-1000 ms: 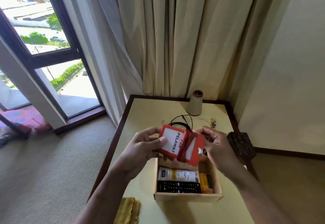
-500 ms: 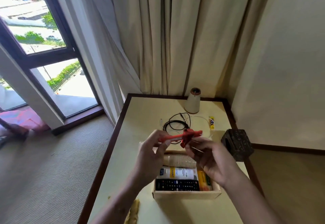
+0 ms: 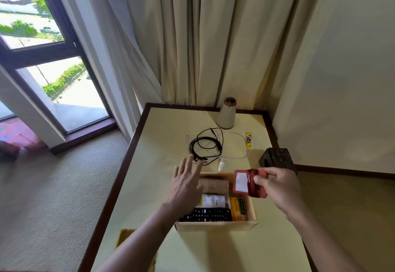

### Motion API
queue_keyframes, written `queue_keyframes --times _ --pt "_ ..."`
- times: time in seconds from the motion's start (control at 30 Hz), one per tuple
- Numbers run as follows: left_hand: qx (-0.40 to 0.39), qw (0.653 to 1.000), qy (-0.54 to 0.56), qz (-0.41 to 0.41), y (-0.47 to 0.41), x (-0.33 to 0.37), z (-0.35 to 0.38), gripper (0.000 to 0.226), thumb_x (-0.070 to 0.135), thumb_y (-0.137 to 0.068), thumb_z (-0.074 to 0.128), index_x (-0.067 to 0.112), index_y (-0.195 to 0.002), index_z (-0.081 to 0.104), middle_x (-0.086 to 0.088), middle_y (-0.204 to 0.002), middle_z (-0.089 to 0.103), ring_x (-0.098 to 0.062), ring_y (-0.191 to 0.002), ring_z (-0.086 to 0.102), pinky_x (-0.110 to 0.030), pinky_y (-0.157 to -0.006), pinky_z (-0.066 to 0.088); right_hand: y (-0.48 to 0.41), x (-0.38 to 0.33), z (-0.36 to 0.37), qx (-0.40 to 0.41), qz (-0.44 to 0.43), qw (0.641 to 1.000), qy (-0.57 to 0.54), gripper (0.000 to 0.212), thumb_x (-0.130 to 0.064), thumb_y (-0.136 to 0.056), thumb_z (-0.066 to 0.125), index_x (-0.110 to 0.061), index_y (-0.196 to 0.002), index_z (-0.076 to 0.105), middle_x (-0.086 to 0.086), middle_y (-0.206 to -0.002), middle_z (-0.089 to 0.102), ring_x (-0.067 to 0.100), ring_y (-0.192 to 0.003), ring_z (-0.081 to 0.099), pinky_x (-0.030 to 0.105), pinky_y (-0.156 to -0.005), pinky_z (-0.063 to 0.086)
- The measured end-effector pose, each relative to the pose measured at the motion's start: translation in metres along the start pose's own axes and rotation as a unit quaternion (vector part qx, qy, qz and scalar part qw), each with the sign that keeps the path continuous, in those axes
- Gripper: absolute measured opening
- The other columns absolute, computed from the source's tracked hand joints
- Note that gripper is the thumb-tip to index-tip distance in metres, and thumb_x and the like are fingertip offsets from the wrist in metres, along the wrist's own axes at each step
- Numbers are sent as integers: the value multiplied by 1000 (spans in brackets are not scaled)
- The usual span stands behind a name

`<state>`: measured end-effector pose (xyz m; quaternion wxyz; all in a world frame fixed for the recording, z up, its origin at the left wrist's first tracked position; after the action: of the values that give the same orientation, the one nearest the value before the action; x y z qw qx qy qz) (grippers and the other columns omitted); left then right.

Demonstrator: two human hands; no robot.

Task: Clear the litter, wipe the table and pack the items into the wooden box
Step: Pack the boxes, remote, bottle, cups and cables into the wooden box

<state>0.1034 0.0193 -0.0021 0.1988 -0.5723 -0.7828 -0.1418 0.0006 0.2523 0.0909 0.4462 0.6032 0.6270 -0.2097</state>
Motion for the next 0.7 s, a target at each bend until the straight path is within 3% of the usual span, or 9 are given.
queue_keyframes --times 0.07,0.17,0.23,0.3,0.5,0.7 --pt "-28 993 28 -116 1 -21 15 74 36 -103 47 27 -163 5 -13 -171 -4 -34 -158 -2 -56 -127 11 1 14 10 19 -37 997 67 23 -7 -89 73 -11 -112 73 5 -96 77 7 -76 70 20 -61 59" --pt "-58 977 67 -193 7 -38 34 70 44 -108 33 21 -163 -4 -17 -170 3 -37 -156 10 -56 -124 21 -6 35 33 34 -79 986 142 10 -14 -92 70 -17 -101 74 -3 -87 74 4 -71 66 22 -61 60" --pt "-57 973 93 -202 10 -42 42 68 45 -107 28 22 -163 -4 -18 -166 21 -38 -148 32 -54 -116 36 -11 42 47 47 -109 974 192 6 -19 -94 68 -19 -92 74 -9 -76 68 3 -67 63 15 -52 48" --pt "-35 975 95 -199 12 -43 44 65 42 -108 27 20 -163 0 -16 -156 35 -33 -133 48 -48 -105 46 -15 48 58 65 -119 965 226 8 -19 -95 65 -17 -96 74 -6 -77 68 7 -67 62 10 -51 37" --pt "-21 985 45 -162 14 -41 43 66 25 -107 38 11 -162 4 -11 -149 40 -28 -120 57 -41 -96 49 -26 61 80 81 -118 950 279 25 -22 -97 60 -14 -118 70 8 -90 75 24 -82 72 35 -69 61" --pt "-41 984 20 -170 16 -47 49 80 18 -100 48 15 -163 -1 -10 -153 39 -29 -120 57 -40 -99 49 -33 55 99 48 -75 929 360 23 -19 -99 53 -14 -115 68 12 -98 74 28 -89 71 35 -70 58"
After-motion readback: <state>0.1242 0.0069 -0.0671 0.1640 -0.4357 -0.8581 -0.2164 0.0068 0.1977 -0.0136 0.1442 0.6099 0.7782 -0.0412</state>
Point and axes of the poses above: each hand's wrist, its own y-axis away from the middle knuckle, its own z-axis out of the palm, x = y × z, the point moved 4 cm from there along -y, towards the middle knuckle
